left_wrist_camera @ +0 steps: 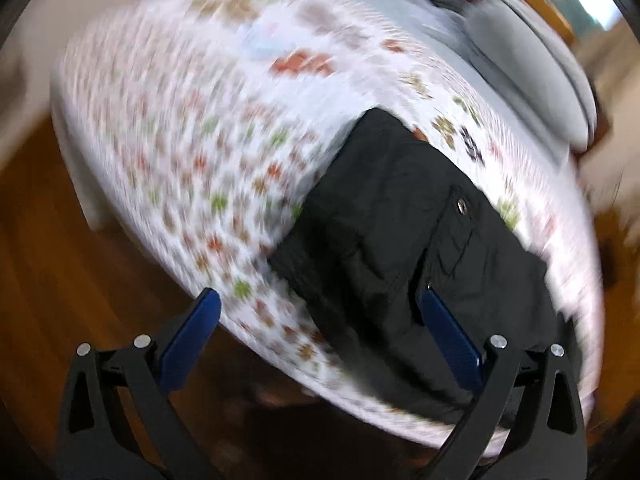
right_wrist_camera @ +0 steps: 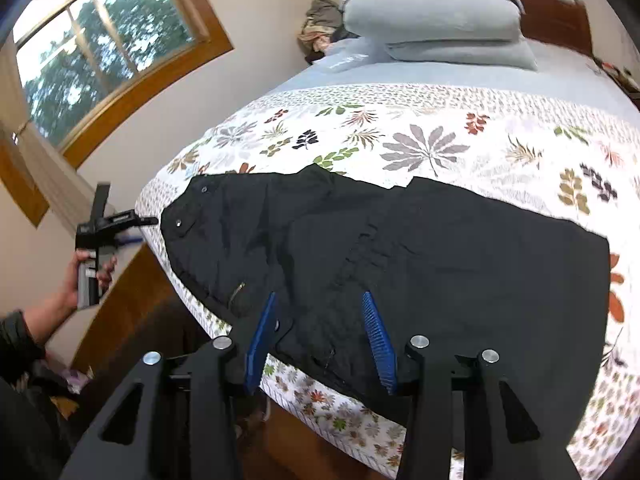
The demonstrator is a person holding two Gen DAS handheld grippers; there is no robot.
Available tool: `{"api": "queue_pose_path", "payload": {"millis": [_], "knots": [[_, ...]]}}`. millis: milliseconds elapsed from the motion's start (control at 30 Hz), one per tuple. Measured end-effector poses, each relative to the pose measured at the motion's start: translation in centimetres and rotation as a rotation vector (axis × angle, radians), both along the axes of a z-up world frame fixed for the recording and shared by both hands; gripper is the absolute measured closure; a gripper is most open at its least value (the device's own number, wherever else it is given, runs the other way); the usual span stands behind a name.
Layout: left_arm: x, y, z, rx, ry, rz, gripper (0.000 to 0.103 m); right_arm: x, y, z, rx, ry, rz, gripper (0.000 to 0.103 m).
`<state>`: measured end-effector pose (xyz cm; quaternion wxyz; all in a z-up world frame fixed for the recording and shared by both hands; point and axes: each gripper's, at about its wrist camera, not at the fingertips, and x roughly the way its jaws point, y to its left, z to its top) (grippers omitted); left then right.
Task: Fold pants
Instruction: 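Fold the pants leg over with the left tool while the right tool holds the hem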
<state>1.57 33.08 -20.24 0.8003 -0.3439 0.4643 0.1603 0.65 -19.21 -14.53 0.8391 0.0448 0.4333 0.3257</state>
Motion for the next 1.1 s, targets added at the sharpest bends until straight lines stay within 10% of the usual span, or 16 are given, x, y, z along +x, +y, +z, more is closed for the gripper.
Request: {"api": "queue_pose_path", "payload": {"millis": [300, 433, 767, 1100], "knots": [[0.4, 0.5, -4.2, -0.305, -0.033, 0.092, 0.004, -0.6, 2.6, -0.2, -0.070, -0.015, 0.053, 0.055], [1.4, 0.1, -4.7, -0.366, -0.060, 0.065, 0.029, -0.5, 2.7, -0.4, -0.078, -0.006, 0.048, 0.055], [2.1, 0.3, -5.8, -0.414, -0.070, 0.083, 0.030, -0.5, 3.0, -0.7, -0.092, 0.000, 0.063, 0.051], [0.1, 0.5, -5.6, -0.370, -0.104, 0.048, 0.067, -0.2, 3.3, -0.9, -0.099, 0.014, 0.065, 0.051]]}}
